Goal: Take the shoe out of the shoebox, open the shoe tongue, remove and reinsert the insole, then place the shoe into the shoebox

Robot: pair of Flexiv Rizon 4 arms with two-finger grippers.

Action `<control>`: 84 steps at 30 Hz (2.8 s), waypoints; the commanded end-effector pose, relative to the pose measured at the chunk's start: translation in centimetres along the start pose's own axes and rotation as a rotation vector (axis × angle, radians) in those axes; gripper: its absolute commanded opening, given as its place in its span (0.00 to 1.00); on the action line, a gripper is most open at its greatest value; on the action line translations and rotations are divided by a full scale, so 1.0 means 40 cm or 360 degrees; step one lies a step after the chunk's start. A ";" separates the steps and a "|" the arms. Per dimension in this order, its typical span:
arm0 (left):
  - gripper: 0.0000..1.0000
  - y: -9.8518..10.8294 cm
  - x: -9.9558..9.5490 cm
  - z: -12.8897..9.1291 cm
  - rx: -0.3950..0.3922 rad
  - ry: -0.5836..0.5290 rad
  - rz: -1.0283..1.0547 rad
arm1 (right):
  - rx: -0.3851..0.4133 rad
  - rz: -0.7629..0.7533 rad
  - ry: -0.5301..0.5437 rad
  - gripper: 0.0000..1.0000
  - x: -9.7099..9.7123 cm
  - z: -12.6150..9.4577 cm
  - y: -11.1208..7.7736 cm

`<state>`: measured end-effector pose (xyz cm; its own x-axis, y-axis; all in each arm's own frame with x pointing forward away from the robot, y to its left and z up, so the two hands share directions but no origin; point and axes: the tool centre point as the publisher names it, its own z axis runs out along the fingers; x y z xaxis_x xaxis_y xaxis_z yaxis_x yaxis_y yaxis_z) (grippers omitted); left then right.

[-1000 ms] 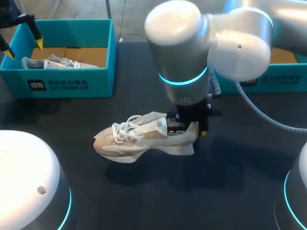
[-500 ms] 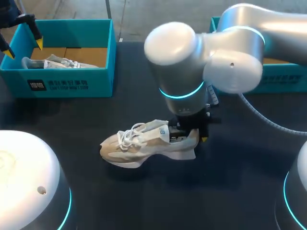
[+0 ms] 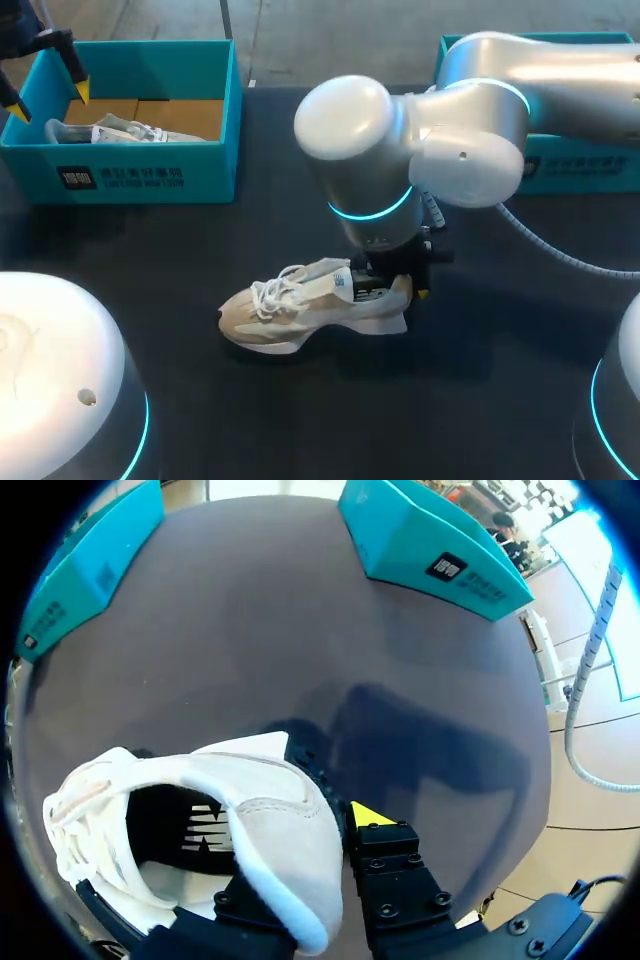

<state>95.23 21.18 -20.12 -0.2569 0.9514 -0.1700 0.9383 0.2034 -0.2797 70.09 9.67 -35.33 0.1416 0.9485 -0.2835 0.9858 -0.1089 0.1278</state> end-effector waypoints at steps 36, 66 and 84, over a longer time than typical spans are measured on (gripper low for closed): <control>1.00 -0.001 0.001 0.001 -0.0005 -0.0001 0.0001 | 0.0090 0.0557 -0.0034 0.11 0.024 0.080 -0.009; 1.00 -0.001 0.001 0.001 -0.0005 -0.0001 0.0001 | -0.0024 0.0095 0.0169 1.00 0.006 -0.099 -0.022; 1.00 -0.001 0.001 0.001 -0.0005 -0.0001 0.0001 | -0.0253 -0.0571 0.0336 1.00 0.044 -0.181 -0.045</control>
<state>95.23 21.19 -20.11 -0.2570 0.9513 -0.1700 0.9383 0.2035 -0.2797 67.96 14.26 -28.98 -0.2424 0.9582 -0.1519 0.9420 0.2699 0.1995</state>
